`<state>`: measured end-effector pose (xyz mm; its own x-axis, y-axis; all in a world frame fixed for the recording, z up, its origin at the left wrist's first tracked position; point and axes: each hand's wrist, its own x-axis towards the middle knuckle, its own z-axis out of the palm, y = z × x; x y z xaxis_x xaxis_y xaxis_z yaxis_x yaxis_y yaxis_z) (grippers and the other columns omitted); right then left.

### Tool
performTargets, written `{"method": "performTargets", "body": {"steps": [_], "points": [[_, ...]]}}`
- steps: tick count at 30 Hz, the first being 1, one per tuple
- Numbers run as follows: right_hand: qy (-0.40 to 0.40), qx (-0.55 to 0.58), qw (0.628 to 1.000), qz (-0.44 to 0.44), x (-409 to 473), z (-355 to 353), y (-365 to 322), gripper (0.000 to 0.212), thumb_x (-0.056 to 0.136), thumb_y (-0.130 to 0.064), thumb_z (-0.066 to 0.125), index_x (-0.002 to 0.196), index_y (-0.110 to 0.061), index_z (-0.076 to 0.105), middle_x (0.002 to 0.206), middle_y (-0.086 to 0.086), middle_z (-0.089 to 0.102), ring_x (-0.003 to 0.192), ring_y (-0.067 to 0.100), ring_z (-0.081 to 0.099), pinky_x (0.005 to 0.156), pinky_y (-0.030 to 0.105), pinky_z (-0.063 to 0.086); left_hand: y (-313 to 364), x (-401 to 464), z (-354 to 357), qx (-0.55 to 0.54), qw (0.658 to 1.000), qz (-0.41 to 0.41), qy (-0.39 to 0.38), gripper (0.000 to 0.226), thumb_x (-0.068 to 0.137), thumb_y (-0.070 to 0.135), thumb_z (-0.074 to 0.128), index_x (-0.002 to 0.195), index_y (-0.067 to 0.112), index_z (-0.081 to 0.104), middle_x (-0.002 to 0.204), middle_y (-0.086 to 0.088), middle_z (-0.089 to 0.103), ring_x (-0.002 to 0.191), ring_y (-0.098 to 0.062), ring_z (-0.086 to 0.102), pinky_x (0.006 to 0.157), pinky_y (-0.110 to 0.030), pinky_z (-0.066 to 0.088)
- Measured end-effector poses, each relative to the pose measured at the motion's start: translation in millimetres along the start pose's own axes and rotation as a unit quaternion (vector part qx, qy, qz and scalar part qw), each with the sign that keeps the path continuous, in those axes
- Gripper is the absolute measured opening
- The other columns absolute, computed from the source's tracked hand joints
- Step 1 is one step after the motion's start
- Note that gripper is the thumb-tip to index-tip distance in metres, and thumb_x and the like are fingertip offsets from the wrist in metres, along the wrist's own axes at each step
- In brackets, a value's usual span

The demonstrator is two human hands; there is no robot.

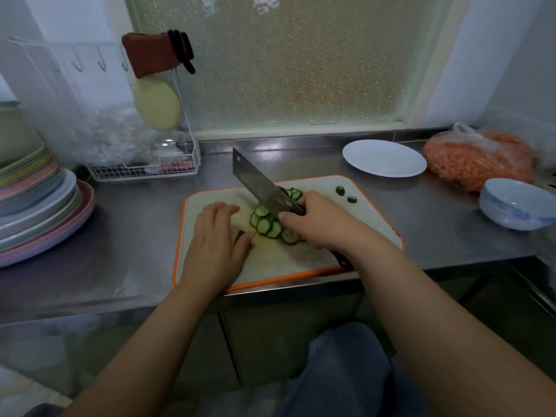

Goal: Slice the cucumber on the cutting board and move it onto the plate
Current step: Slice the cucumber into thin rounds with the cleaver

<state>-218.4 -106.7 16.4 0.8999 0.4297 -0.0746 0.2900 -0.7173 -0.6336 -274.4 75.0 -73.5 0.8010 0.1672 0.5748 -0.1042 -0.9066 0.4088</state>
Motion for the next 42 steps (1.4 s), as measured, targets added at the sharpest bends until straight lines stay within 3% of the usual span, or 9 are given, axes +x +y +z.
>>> {"method": "performTargets", "body": {"steps": [3, 7, 16, 21, 26, 29, 32, 39, 42], "points": [[0.013, -0.053, 0.999, -0.002, -3, -6, 2, 0.033, 0.09, -0.029, 0.055, 0.113, -0.008, 0.043, 0.094, 0.006, 0.062, 0.086, 0.026, 0.061, 0.073, 0.038, 0.048, 16, 17, -6, 0.103, 0.986, 0.129, 0.026, 0.073, 0.081, 0.045, 0.06, 0.141, 0.011, 0.037, 0.145, -0.01, 0.037, 0.132, -0.029, 0.034, 0.11, -0.041, 0.026], [0.047, -0.135, 0.99, -0.006, -4, 3, 8, 0.042, 0.09, -0.027, 0.057, 0.12, -0.008, 0.033, 0.112, 0.011, 0.062, 0.098, 0.032, 0.062, 0.069, 0.035, 0.042, 32, 42, 7, 0.183, 0.949, 0.228, -0.115, 0.085, 0.075, 0.066, 0.045, 0.145, 0.019, 0.035, 0.15, -0.002, 0.038, 0.138, -0.026, 0.034, 0.114, -0.048, 0.017], [0.09, -0.237, 0.967, -0.033, -14, 3, 25, 0.051, 0.091, -0.032, 0.059, 0.127, -0.01, 0.03, 0.104, 0.011, 0.064, 0.085, 0.03, 0.062, 0.06, 0.033, 0.039, 30, 62, 19, 0.168, 0.937, 0.167, -0.256, 0.105, 0.062, 0.086, 0.019, 0.149, 0.025, 0.024, 0.154, 0.003, 0.03, 0.137, -0.019, 0.031, 0.112, -0.034, 0.018], [0.094, -0.257, 0.961, -0.038, -25, -12, 34, 0.052, 0.093, -0.031, 0.056, 0.131, -0.011, 0.028, 0.102, 0.01, 0.064, 0.071, 0.026, 0.05, 0.06, 0.032, 0.038, 30, 70, 17, 0.167, 0.93, 0.165, -0.283, 0.103, 0.063, 0.084, 0.012, 0.149, 0.027, 0.023, 0.154, 0.004, 0.029, 0.139, -0.017, 0.028, 0.114, -0.034, 0.017], [0.093, -0.254, 0.962, -0.032, -29, -16, 38, 0.053, 0.091, -0.029, 0.058, 0.131, -0.01, 0.029, 0.103, 0.01, 0.065, 0.075, 0.028, 0.055, 0.06, 0.032, 0.039, 27, 76, 17, 0.217, 0.925, 0.108, -0.294, 0.12, 0.058, 0.092, 0.005, 0.151, 0.016, 0.011, 0.159, -0.003, 0.013, 0.145, -0.02, 0.016, 0.118, -0.039, 0.011], [0.105, -0.257, 0.96, -0.03, -27, -17, 38, 0.055, 0.092, -0.026, 0.056, 0.135, -0.008, 0.026, 0.103, 0.011, 0.065, 0.076, 0.029, 0.057, 0.058, 0.032, 0.036, 43, 70, 17, 0.161, 0.941, 0.194, -0.224, 0.117, 0.063, 0.092, 0.02, 0.152, 0.017, 0.007, 0.16, -0.001, 0.007, 0.146, -0.019, 0.01, 0.118, -0.038, 0.005], [0.098, -0.258, 0.961, -0.038, -25, -14, 34, 0.064, 0.091, -0.025, 0.058, 0.139, -0.008, 0.021, 0.107, 0.011, 0.065, 0.086, 0.03, 0.063, 0.061, 0.033, 0.038, 64, 66, 27, 0.144, 0.916, 0.305, -0.218, 0.106, 0.067, 0.088, 0.028, 0.15, 0.023, 0.02, 0.158, 0.004, 0.017, 0.145, -0.016, 0.014, 0.117, -0.04, 0.004], [0.11, -0.244, 0.963, -0.032, -28, -21, 45, 0.053, 0.09, -0.028, 0.059, 0.129, -0.011, 0.028, 0.104, 0.01, 0.065, 0.087, 0.031, 0.063, 0.062, 0.033, 0.04, 48, 71, 31, 0.168, 0.924, 0.174, -0.295, 0.115, 0.059, 0.091, 0.021, 0.152, 0.023, 0.011, 0.159, 0.004, 0.013, 0.145, -0.011, 0.014, 0.119, -0.034, 0.005], [0.124, -0.243, 0.962, -0.02, -32, -32, 51, 0.049, 0.089, -0.027, 0.059, 0.124, -0.011, 0.03, 0.105, 0.009, 0.065, 0.091, 0.033, 0.063, 0.065, 0.035, 0.042, 39, 74, 27, 0.161, 0.927, 0.108, -0.32, 0.104, 0.072, 0.083, 0.037, 0.152, 0.022, 0.01, 0.159, 0.003, 0.01, 0.145, -0.015, 0.015, 0.119, -0.035, 0.011]]}}
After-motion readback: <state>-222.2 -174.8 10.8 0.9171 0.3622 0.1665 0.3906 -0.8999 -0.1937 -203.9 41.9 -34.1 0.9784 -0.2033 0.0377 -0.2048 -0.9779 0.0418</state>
